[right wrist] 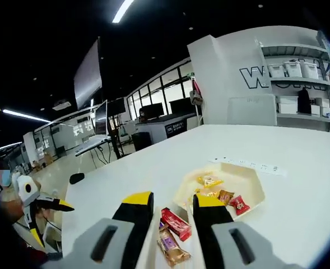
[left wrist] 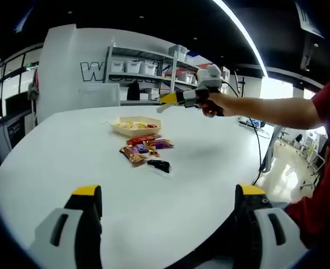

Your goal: Place the target food into the container with the food tongs after gripping and lifting it, then release it inside without dropping or visibly crushing the food.

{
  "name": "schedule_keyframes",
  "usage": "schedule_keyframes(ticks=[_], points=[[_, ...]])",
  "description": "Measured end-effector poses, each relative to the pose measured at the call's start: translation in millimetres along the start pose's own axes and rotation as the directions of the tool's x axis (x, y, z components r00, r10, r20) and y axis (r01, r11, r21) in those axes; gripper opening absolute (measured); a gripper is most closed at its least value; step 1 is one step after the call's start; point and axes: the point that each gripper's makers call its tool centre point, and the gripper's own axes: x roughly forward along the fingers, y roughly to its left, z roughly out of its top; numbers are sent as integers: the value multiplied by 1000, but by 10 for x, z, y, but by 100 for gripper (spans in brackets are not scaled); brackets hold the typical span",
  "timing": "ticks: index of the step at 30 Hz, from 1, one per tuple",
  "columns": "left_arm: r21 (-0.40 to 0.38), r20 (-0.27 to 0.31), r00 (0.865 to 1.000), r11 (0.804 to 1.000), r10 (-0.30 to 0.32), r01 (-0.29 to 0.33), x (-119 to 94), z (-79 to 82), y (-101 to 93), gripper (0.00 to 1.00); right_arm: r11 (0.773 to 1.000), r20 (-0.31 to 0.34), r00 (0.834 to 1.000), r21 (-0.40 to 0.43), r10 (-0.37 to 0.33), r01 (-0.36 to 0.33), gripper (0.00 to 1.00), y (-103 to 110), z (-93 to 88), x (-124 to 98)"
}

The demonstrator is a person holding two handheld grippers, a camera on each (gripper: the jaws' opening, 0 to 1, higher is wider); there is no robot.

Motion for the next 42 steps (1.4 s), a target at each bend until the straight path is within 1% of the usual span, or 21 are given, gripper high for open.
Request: schedule_keyframes(ticks=[4,9,13,24,30,32,36,37,40,42], points=[[6,-1,1000,1000,-5,5,8,4,-26,97,1000,-4,1000,14,11,-11,23,38,-55,8],[8,-1,1000,1000,-1,1,-8,15,-16,97,1000,-41,999,11,28,-28,23,81,-224,32],[7,-3,1000,1000,2,-2,-21,8,-9,97,999,-50,998,15,34,-33,23,102,-295,49],[8,-7,1000,1000,3,-2,-24,-2,-9,97,999,-121,992,-32,37,-41,23,136,-580,98],[9,-11,1000,1000,-1,1,-7,-11,-14,97,996,-146,989,-85,24,-37,23,112,-677,106],[9,-10,1000,1000,-1,1,-6,-7,-15,97,995,-165,986,-85,32,-46,23,120,-727,113],[7,-11,1000,1000,2,-2,-11,-14,1,97,989,-203,979,-137,26,-54,23,131,-827,130],[6,-11,1000,1000,2,-2,-13,-15,3,97,984,-201,979,-169,19,-54,23,120,-832,141],[5,-12,1000,1000,4,-4,-15,-25,4,97,984,-202,979,-173,14,-50,23,106,-841,157],[5,-14,1000,1000,4,-4,-16,-34,3,97,980,-205,979,-194,11,-52,23,101,-852,170]])
